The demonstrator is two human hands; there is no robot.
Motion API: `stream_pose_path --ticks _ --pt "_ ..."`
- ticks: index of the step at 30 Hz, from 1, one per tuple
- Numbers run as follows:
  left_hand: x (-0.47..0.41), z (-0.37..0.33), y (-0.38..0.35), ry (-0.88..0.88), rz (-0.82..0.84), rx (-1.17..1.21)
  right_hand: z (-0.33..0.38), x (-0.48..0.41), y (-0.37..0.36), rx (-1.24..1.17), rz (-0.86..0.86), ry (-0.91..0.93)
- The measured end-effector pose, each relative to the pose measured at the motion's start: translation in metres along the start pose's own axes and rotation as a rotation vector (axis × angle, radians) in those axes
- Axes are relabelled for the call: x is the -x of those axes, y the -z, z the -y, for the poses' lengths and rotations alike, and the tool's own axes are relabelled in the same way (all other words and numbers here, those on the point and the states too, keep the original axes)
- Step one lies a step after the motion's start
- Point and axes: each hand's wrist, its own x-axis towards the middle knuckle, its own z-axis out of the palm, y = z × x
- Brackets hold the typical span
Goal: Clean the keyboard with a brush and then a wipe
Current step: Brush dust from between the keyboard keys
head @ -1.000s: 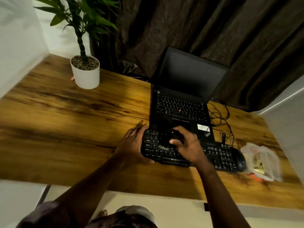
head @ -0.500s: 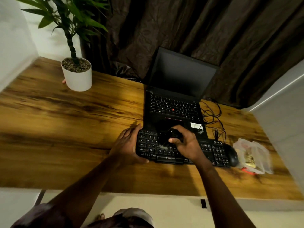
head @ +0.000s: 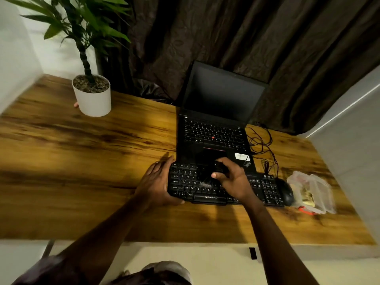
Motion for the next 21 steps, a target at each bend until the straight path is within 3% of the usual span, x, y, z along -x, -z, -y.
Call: stream_pose_path --ticks 8,14,21 --pt "0.001 -0.001 0.001 0.004 0.013 0.001 -0.028 0.01 0.033 0.064 0.028 -0.118" --pt "-0.001 0.002 -0.001 0.002 0.027 0.007 -0.003 0.002 0.002 -0.009 0.037 0.0" --pt "-0.001 0.003 -0.001 -0.027 0.016 -0.009 -0.023 0.016 0.031 0.05 0.003 -0.047"
